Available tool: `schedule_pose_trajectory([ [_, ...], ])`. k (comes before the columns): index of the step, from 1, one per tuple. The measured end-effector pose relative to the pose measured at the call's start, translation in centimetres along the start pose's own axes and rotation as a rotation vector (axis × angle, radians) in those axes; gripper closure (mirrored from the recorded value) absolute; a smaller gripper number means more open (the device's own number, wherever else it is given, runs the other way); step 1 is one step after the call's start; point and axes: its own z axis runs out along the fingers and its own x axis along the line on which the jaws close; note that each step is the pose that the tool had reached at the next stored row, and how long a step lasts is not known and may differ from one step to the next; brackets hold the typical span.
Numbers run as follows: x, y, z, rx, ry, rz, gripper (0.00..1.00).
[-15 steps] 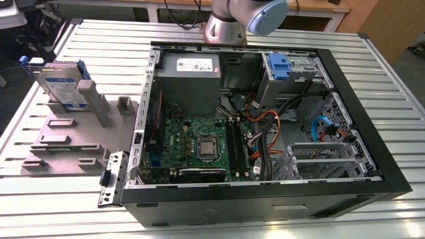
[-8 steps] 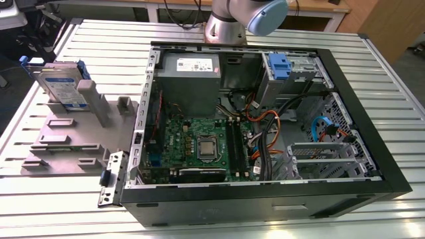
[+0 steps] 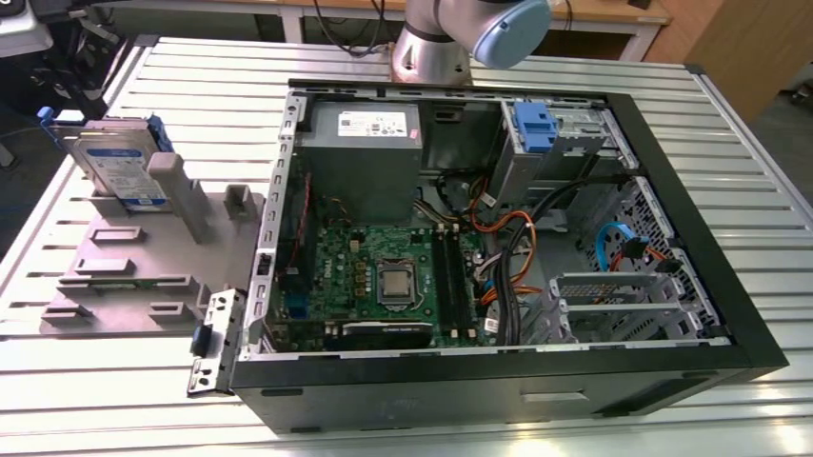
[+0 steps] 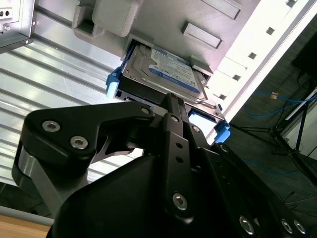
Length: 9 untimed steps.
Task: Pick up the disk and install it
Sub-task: 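Pick up the disk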
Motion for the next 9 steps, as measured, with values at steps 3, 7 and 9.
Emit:
schedule_pose_trajectory([
  [3,0.00,0.00,0.00,0.0000,0.0004,-0.019,0.89],
  [7,0.00,0.00,0.00,-0.0005,0.0018,-0.066,0.89],
  [9,0.00,0.00,0.01,-0.0006,0.0026,-0.090,0.89],
])
